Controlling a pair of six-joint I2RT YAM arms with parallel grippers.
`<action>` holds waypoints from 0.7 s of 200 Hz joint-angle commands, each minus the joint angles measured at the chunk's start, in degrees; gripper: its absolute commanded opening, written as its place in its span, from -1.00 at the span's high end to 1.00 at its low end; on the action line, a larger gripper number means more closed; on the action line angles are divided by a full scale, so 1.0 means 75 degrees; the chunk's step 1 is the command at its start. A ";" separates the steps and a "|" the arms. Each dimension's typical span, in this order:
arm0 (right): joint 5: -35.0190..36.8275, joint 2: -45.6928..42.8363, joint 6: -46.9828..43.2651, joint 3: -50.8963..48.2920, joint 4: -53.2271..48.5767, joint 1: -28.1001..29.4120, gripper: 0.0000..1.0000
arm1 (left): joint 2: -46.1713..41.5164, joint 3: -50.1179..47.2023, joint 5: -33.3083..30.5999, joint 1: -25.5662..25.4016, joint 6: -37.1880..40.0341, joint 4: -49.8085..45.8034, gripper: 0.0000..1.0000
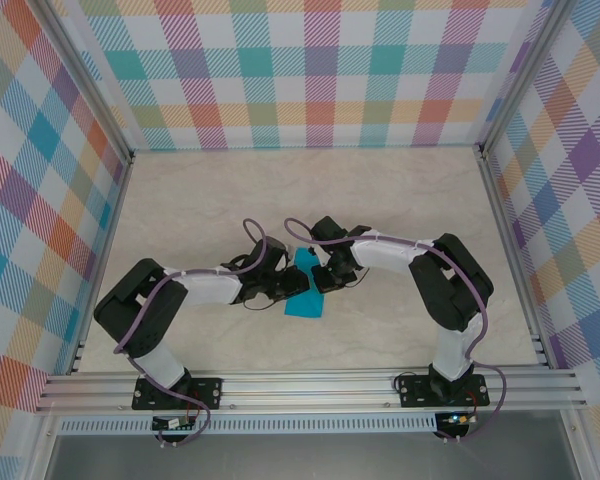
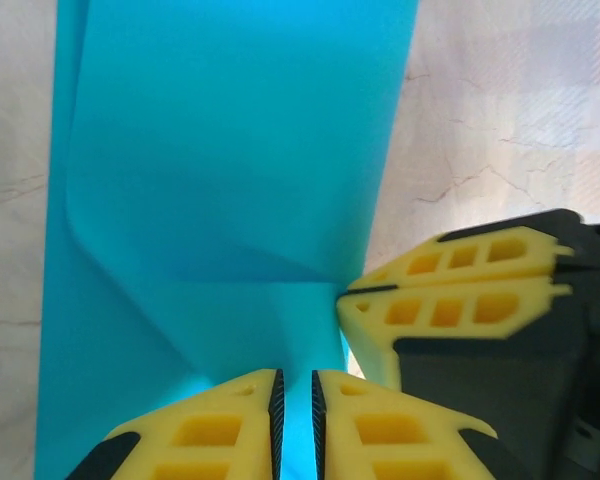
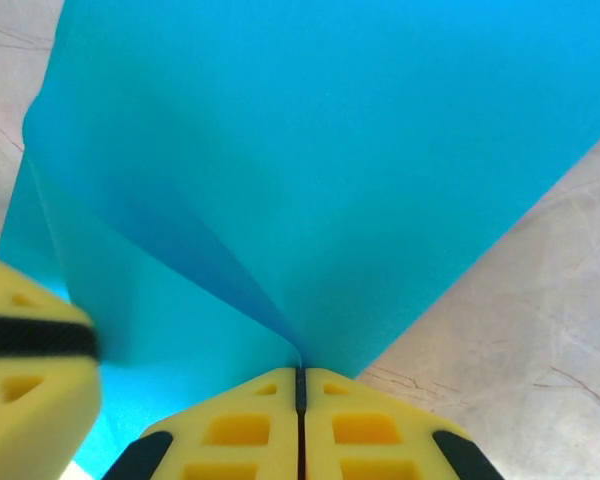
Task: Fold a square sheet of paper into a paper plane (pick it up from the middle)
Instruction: Fold the triangle a second time at the center of the table.
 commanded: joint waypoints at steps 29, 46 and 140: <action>0.0119 -0.0011 0.0060 0.0111 -0.0142 -0.0025 0.85 | 0.0022 -0.0045 0.0096 -0.0094 -0.0002 0.0350 0.68; 0.0137 -0.0010 0.0064 0.0110 -0.0145 -0.0024 0.85 | 0.0199 0.0029 0.0101 -0.0094 0.0000 0.0307 0.71; 0.0138 -0.0075 0.0131 0.0165 -0.0209 -0.0025 0.80 | 0.0754 0.0066 -0.0115 -0.0086 0.0025 -0.0063 0.79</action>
